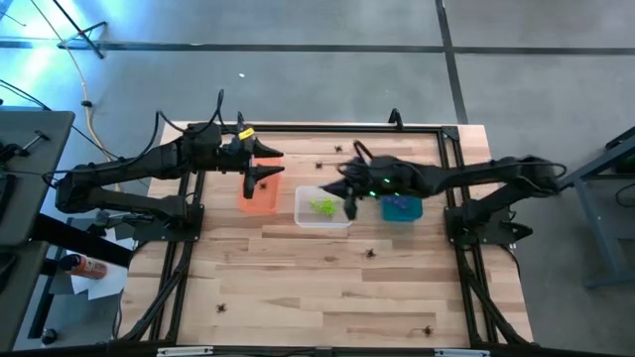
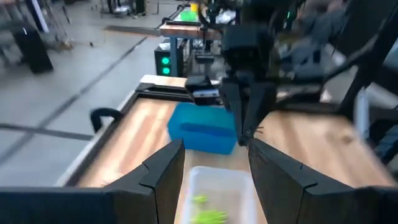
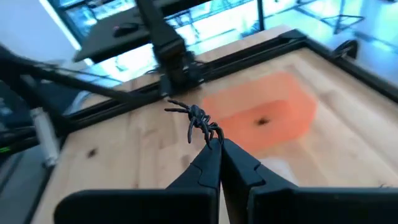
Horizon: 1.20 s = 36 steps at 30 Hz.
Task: Sort Halloween decoration
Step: Put the black spider toy into the orange bin
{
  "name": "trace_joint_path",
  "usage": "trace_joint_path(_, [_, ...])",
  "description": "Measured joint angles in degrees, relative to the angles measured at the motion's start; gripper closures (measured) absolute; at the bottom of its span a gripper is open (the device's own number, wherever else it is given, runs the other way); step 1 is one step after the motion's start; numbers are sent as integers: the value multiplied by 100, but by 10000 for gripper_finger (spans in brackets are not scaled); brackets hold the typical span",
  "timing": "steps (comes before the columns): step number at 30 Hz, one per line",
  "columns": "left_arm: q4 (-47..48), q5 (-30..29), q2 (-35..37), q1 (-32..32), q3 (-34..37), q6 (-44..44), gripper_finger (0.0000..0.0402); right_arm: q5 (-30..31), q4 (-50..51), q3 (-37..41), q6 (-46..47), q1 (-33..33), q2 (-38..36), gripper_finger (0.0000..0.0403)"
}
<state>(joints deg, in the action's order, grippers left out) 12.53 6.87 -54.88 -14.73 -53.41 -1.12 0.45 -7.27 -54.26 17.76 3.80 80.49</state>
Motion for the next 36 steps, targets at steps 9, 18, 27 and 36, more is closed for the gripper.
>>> trace_joint_path(9, [-243,531,-605,106,0,-862,234,-8,1163,-1787,-134,509,1194,403])
trace_joint_path(18, [-381,-724,-974,363,0,-1450,234,-545,1593,-2105,-564,647,1328,403])
trace_joint_path(27, [-383,-624,-1281,455,-3,-1459,234,-584,1520,-2105,-768,675,1323,403])
trace_joint_path(36, [-691,-1221,-1584,477,-4,-1560,234,-785,1520,-2105,-776,673,1321,403])
